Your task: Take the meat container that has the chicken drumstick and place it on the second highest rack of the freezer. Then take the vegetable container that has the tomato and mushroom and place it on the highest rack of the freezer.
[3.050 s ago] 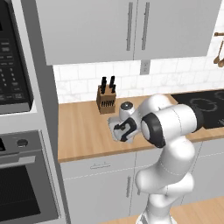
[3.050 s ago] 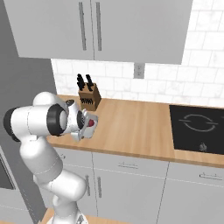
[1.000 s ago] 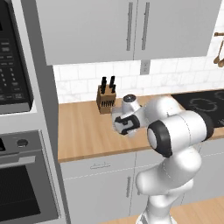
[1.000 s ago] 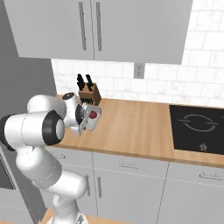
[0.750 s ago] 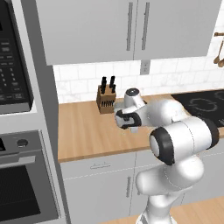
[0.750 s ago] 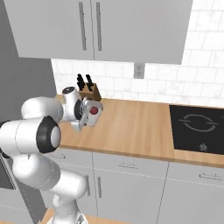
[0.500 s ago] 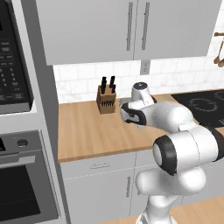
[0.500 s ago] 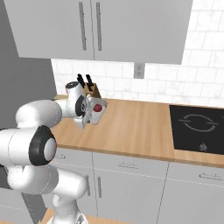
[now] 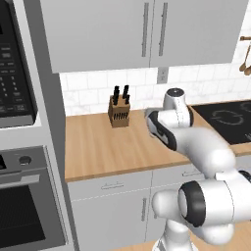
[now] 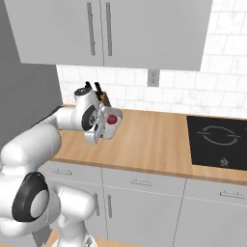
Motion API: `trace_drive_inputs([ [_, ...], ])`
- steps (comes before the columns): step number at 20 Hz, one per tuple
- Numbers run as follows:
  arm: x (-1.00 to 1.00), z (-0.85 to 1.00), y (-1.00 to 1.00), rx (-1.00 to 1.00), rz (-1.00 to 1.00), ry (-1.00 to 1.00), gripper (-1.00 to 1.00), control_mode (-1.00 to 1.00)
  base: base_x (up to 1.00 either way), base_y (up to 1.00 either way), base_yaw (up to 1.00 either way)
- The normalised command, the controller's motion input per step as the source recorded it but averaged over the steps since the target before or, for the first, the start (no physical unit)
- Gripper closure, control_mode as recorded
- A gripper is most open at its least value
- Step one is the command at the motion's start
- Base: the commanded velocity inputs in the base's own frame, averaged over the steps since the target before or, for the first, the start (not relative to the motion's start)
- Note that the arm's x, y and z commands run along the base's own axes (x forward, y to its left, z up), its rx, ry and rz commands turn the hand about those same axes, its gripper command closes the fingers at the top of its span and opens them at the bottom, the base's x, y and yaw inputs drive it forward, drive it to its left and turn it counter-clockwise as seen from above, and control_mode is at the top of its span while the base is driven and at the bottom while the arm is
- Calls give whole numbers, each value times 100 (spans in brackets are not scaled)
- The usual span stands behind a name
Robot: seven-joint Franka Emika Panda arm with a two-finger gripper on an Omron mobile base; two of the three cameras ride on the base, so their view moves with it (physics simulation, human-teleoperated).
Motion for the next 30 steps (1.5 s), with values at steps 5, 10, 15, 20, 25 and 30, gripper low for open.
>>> trace_drive_inputs([
  [5,-41,62,-1,0,0,-2,100,-100,0,0,0],
  [10,-29,57,0,0,0,-10,100,-100,0,0,0],
  [15,-42,43,0,0,0,-7,100,-100,0,0,0],
  [20,-50,32,-1,0,0,-4,100,-100,0,0,0],
  [25,-40,28,4,0,2,0,100,-100,0,0,0],
  [30,-56,25,0,0,4,0,100,-100,0,0,0],
])
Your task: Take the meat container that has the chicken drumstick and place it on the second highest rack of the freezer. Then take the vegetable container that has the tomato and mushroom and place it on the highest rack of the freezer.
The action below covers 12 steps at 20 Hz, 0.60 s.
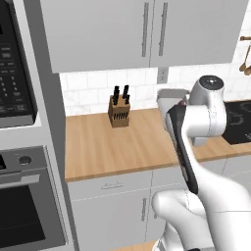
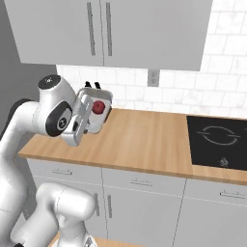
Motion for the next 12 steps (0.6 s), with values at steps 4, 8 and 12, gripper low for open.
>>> trace_drive_inputs([
  [4,-43,18,9,0,5,0,100,-100,0,0,0],
  [8,-19,3,37,-9,0,3,100,-100,0,0,0],
  [12,-19,1,6,-6,-6,6,100,-100,0,0,0],
])
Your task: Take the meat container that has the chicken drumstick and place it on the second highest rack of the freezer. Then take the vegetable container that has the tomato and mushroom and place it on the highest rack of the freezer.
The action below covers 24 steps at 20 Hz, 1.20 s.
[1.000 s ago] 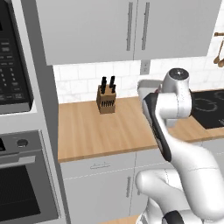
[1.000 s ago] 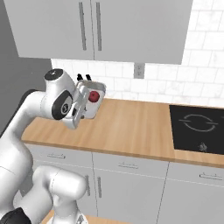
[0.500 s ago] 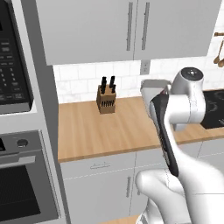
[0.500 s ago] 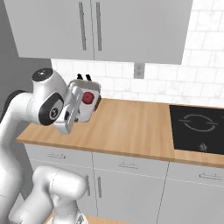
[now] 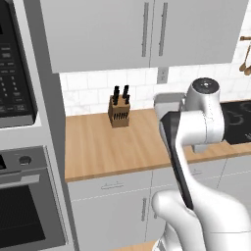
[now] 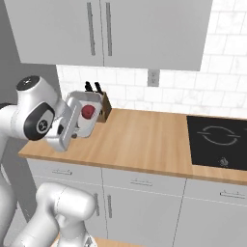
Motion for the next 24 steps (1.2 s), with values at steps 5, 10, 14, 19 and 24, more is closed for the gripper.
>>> trace_drive_inputs([
  [5,-2,3,-5,-1,-3,5,100,-100,0,0,0],
  [10,0,0,0,0,1,1,100,-100,0,0,0],
  [14,0,0,0,0,2,5,100,-100,0,0,0],
  [19,0,0,0,0,0,0,100,100,-61,-11,0],
  [24,0,0,0,0,0,0,100,100,-100,-39,0],
])
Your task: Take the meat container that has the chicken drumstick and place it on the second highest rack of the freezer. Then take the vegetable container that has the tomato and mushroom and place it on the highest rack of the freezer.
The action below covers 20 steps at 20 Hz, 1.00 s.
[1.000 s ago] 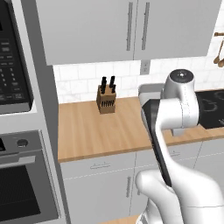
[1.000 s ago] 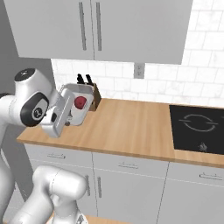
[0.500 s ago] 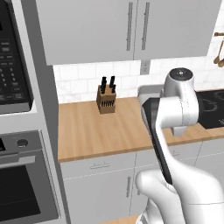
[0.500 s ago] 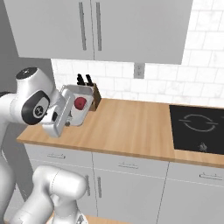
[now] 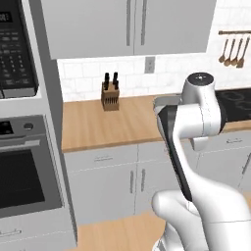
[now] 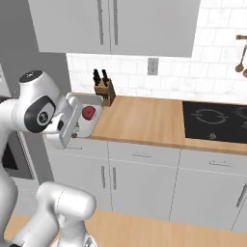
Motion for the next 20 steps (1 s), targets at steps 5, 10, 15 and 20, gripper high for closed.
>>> trace_drive_inputs([
  [5,0,0,0,0,0,0,100,100,-89,-27,9],
  [10,0,0,0,0,0,0,100,100,-50,41,63],
  [15,0,0,0,0,0,0,100,100,-9,94,59],
  [20,0,0,0,0,0,0,100,100,0,91,54],
])
